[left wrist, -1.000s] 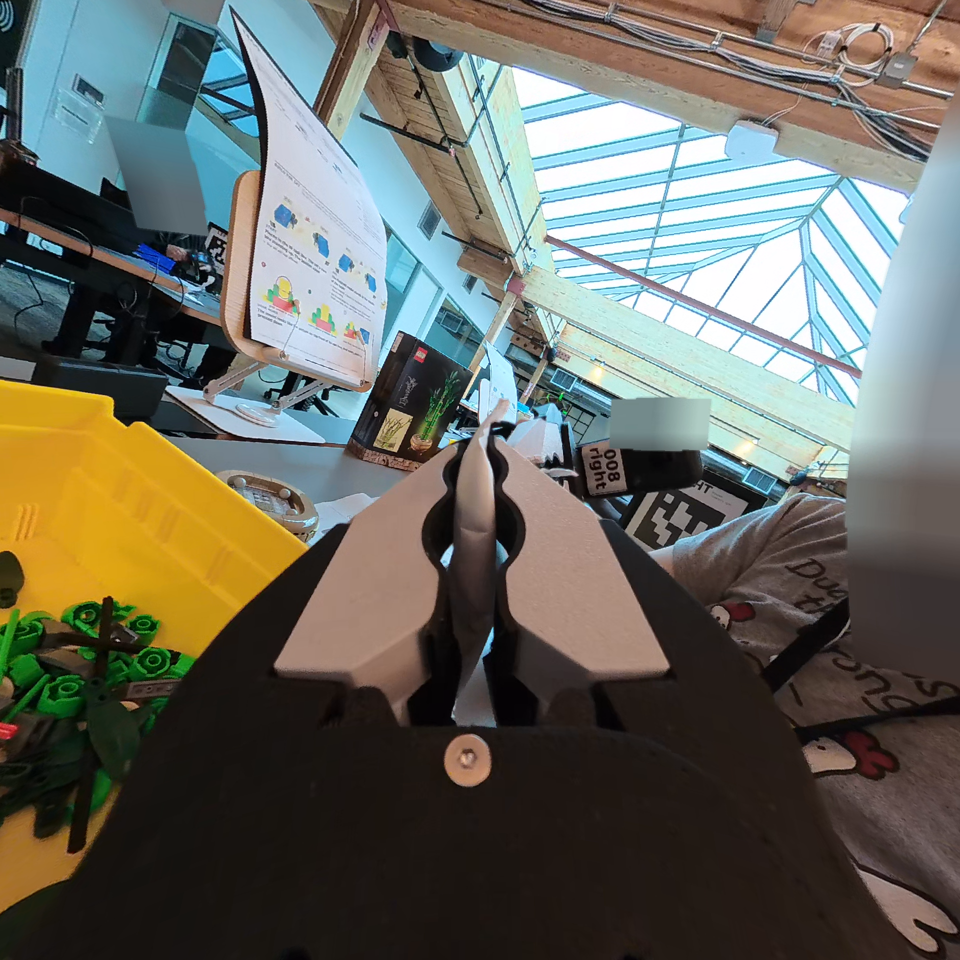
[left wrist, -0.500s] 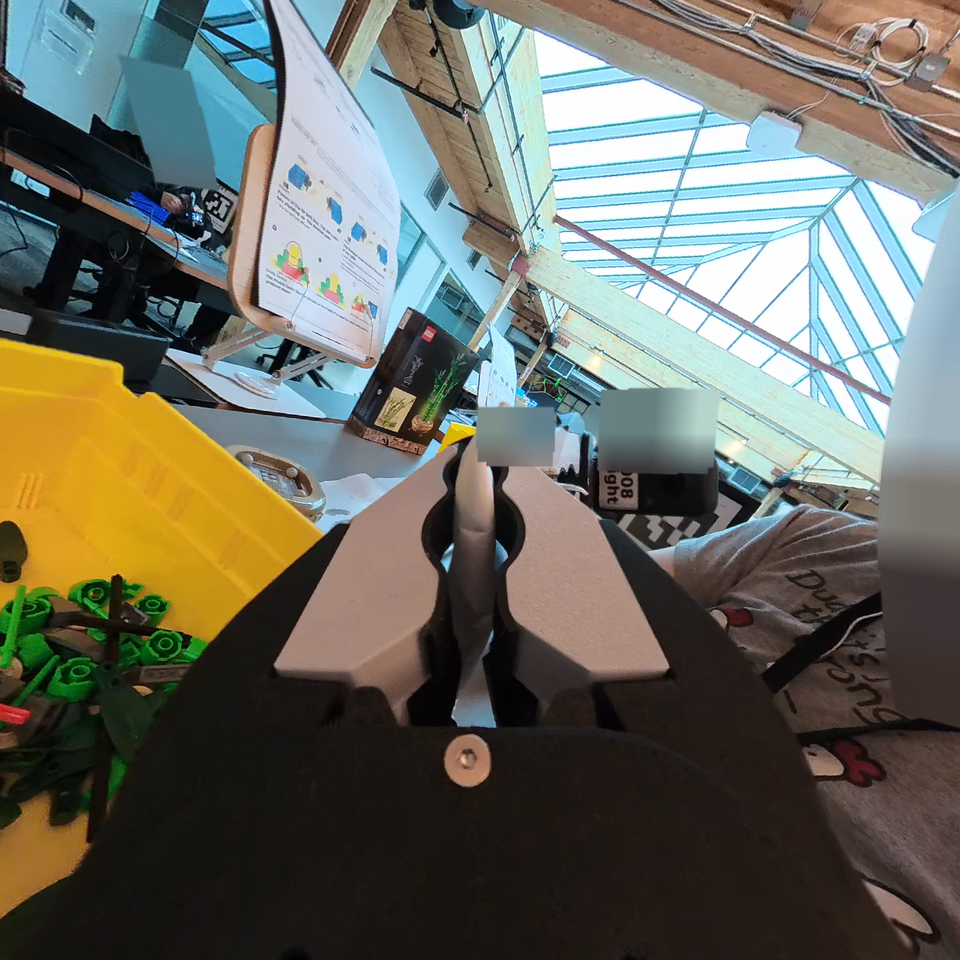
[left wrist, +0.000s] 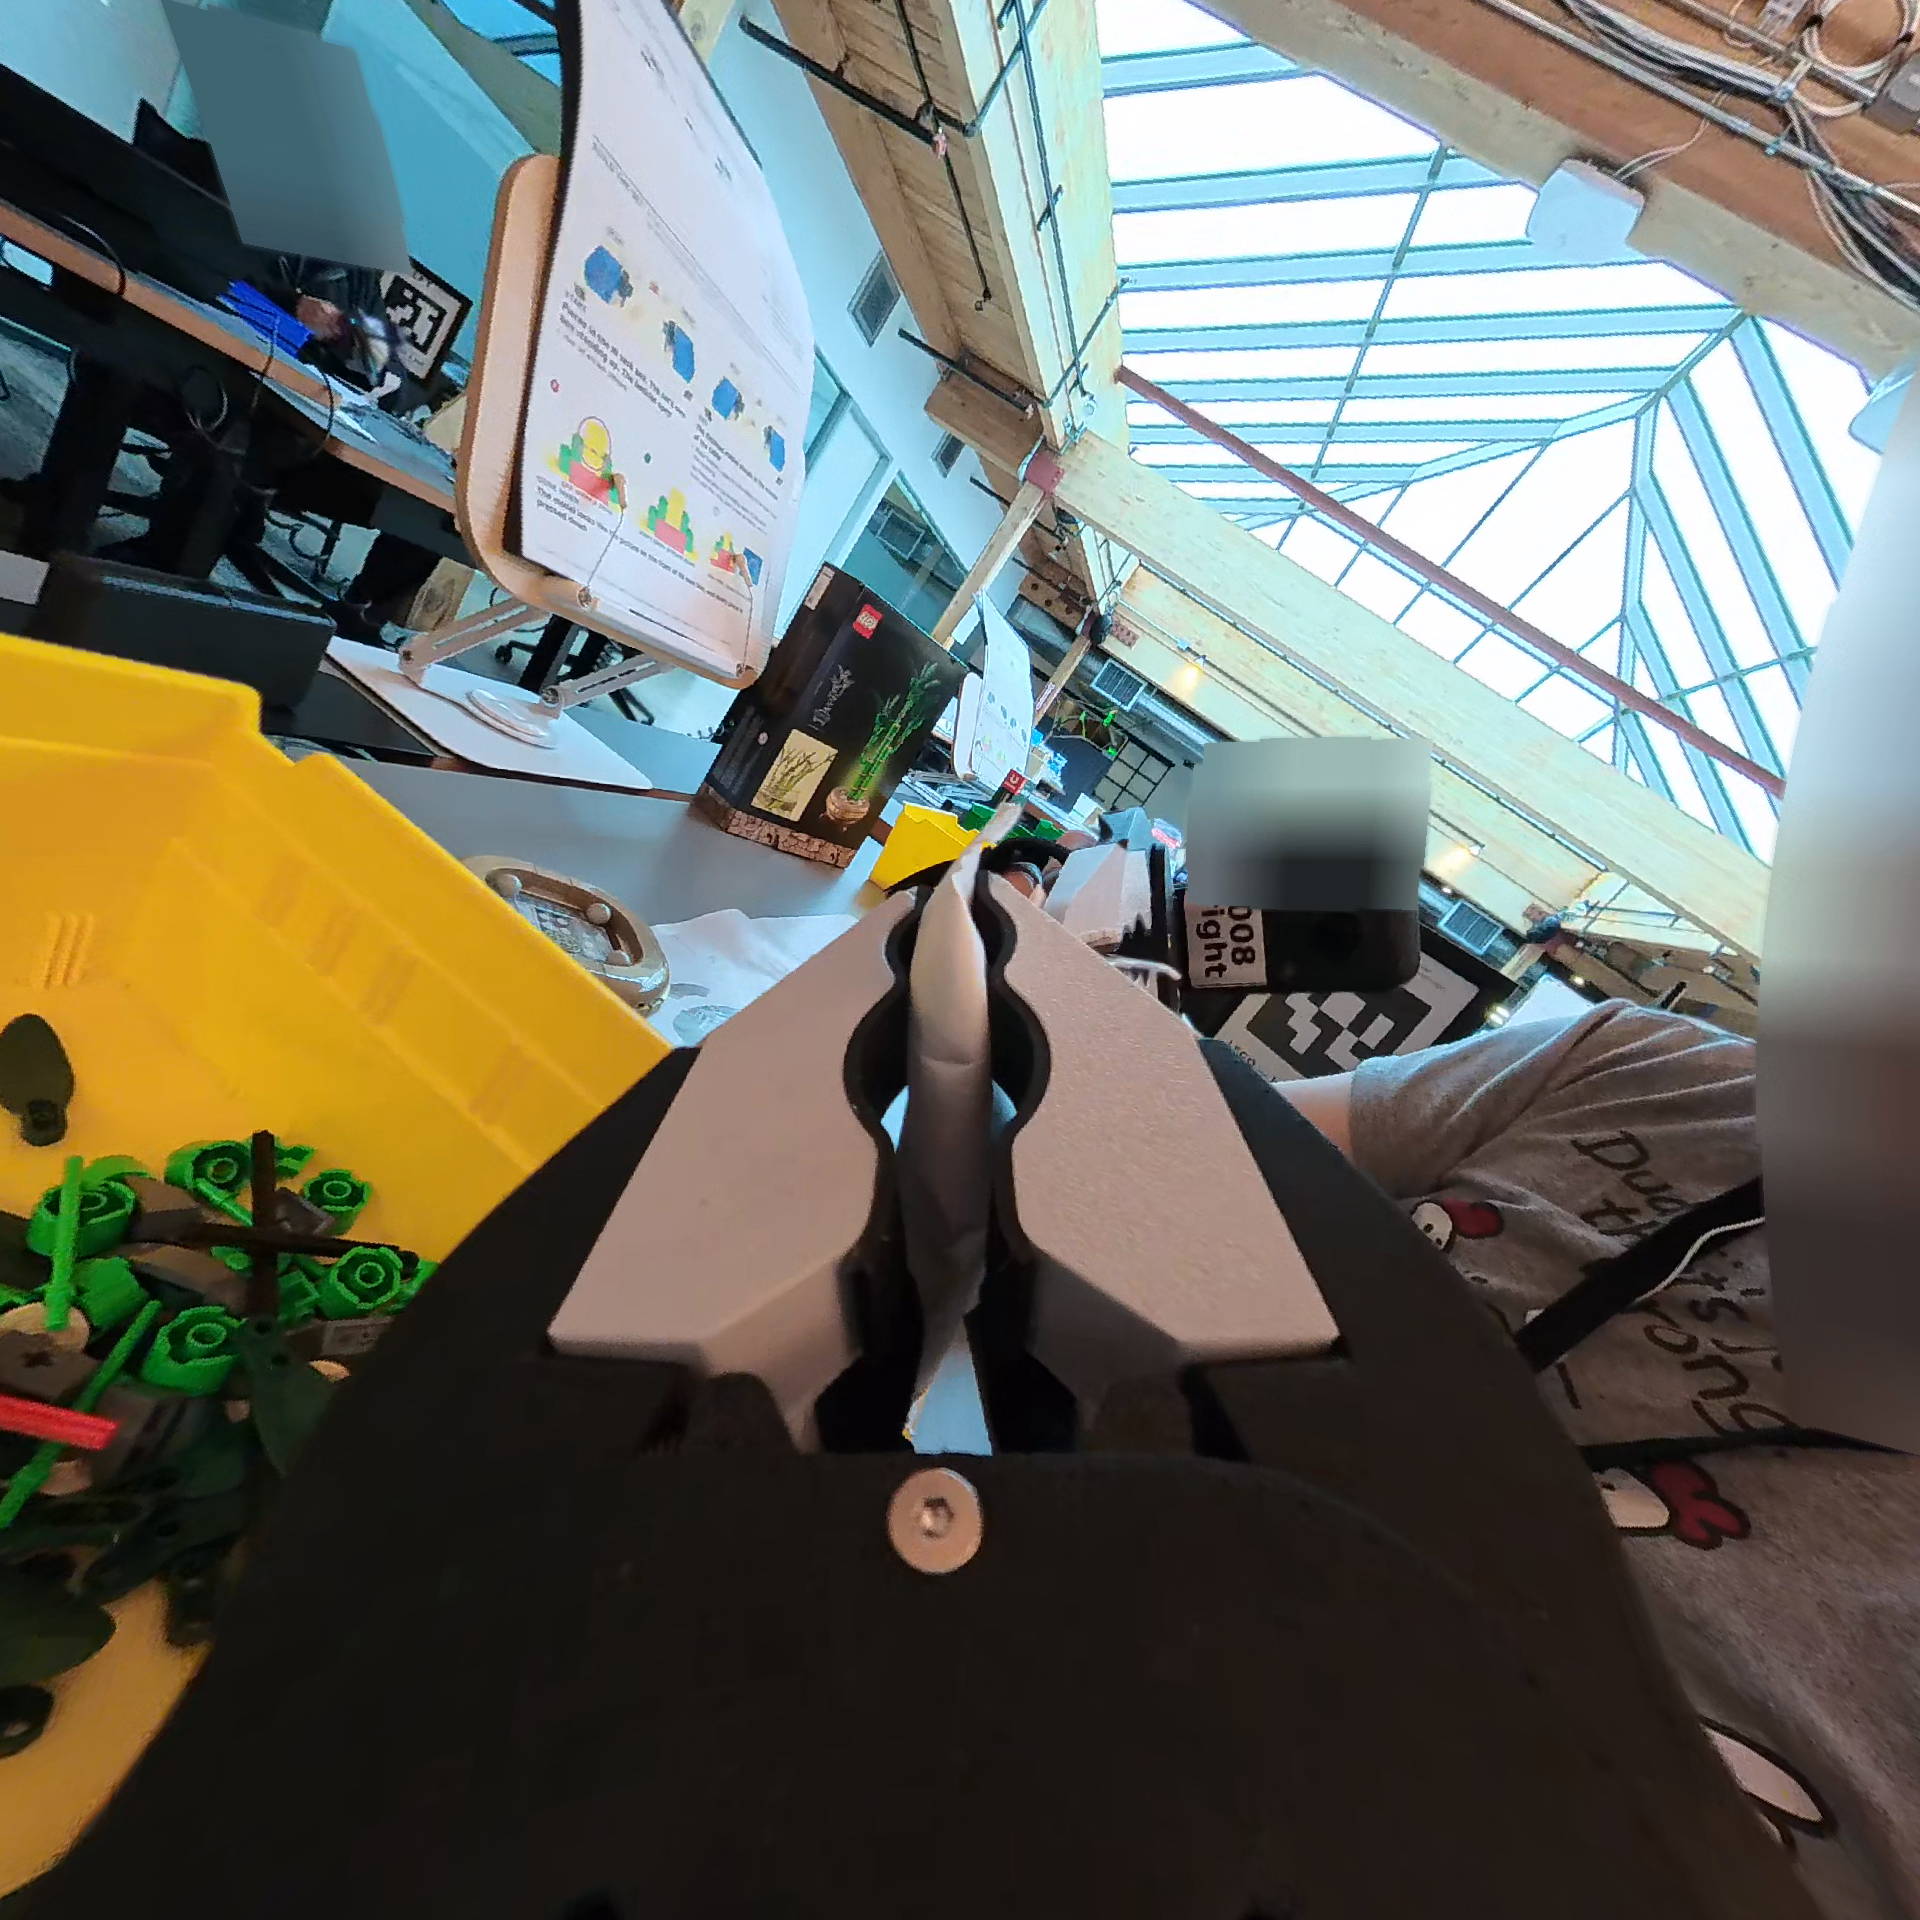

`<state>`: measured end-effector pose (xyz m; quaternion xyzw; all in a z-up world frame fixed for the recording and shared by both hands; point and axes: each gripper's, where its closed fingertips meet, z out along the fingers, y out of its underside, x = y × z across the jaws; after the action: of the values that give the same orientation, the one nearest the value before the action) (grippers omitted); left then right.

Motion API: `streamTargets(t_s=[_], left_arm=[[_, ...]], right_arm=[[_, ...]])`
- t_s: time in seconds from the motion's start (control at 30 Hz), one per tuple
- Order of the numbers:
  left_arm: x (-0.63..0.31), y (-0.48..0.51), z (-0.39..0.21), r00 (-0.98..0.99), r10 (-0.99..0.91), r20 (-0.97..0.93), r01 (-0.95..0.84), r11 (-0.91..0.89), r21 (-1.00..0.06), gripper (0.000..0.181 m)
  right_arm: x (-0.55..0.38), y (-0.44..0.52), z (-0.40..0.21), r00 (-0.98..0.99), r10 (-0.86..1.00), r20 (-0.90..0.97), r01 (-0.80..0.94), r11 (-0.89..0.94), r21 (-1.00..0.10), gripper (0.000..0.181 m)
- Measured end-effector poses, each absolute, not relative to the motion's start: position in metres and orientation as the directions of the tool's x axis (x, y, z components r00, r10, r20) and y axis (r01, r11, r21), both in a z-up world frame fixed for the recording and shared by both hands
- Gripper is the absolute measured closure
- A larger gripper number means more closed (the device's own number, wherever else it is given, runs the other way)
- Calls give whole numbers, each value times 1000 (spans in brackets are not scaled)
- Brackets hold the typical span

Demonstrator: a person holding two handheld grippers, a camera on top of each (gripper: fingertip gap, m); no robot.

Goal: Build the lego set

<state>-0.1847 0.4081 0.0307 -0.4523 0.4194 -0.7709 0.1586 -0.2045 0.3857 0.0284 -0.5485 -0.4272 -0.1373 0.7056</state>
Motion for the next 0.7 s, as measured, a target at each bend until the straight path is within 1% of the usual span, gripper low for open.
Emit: streamTargets(t_s=[0.27,0.43,0.7], left_arm=[[-185,411,29,-534,-626,568,-144,-594,-791,177],[-185,412,28,-537,-617,575,-157,-597,-787,177],[-185,414,21,-516,-630,580,-176,-584,-792,177]], right_arm=[[-204,386,27,628,299,718,622,360,-695,181],[-204,385,27,624,288,726,629,366,-686,181],[-203,383,19,625,317,713,617,359,-701,181]])
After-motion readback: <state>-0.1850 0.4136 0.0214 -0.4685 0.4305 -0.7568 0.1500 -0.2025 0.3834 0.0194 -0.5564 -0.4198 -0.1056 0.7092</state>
